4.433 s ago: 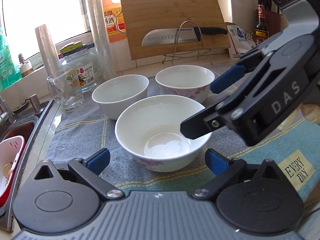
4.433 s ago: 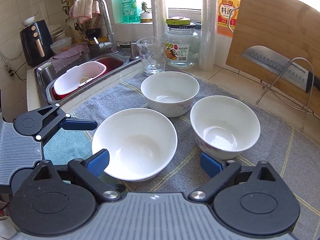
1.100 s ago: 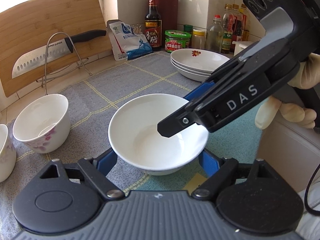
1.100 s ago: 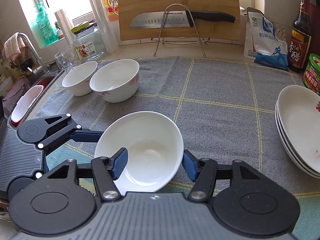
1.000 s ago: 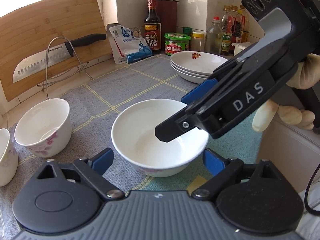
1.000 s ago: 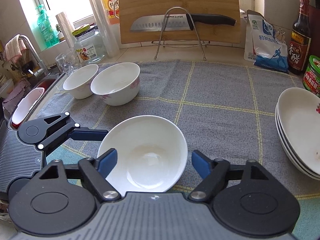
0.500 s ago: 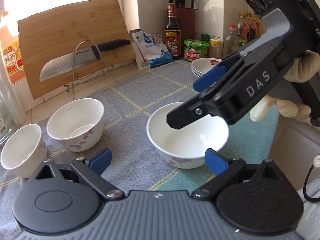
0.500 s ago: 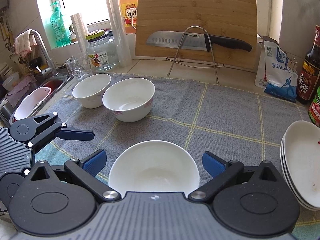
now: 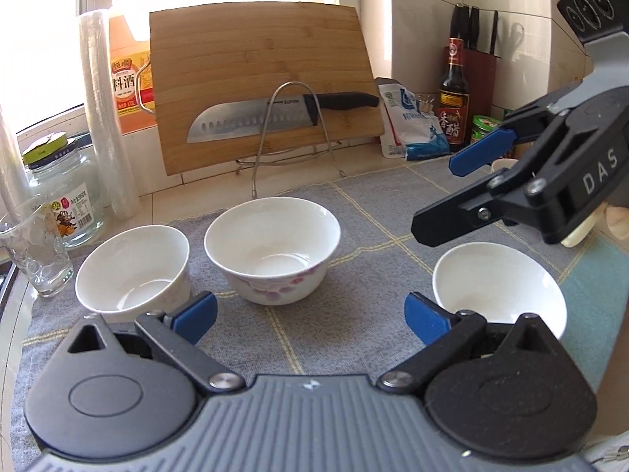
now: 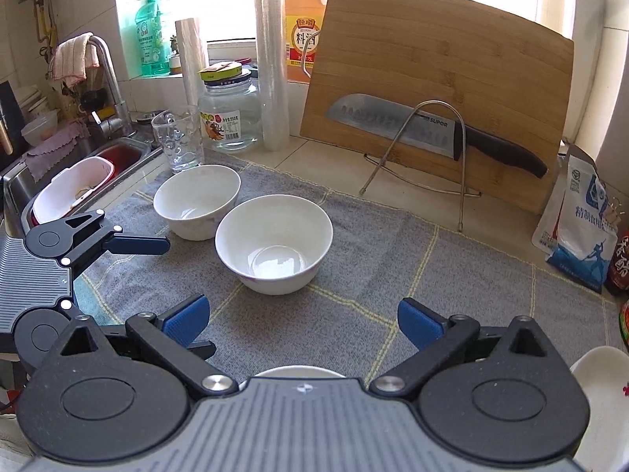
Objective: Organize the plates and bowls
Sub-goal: 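Lower the held bowl onto the towel and open the right gripper, then grasp the rim of another white bowl with the right gripper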
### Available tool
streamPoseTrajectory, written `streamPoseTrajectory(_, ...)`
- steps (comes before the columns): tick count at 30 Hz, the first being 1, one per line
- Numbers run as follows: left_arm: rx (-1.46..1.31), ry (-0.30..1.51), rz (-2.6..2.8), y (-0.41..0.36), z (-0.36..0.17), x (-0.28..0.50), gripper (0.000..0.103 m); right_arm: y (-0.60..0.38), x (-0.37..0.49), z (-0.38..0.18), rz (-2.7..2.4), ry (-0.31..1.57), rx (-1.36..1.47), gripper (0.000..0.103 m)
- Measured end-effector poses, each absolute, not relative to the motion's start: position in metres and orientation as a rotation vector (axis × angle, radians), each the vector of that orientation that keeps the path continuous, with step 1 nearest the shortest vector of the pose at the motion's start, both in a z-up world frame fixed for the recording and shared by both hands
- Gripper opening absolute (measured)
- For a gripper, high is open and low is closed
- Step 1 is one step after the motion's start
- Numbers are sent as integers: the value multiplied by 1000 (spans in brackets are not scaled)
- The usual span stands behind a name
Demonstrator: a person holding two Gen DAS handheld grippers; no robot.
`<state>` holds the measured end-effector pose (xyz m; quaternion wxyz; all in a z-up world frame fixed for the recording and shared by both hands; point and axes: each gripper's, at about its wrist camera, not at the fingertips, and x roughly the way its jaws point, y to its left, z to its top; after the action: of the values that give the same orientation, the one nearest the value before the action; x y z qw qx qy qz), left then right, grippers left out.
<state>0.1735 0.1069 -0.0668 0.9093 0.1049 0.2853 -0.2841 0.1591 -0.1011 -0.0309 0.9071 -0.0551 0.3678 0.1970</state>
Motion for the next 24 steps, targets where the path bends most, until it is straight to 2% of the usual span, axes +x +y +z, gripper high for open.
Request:
streamPoseTrajectory(19, 260, 631, -503, 95, -95, 217, 98, -73, 251, -48, 540, 845, -170, 102)
streamPoseTrajectory(24, 248, 628, -514, 92, -95, 219, 95, -68, 270, -56, 590, 884, -167, 93)
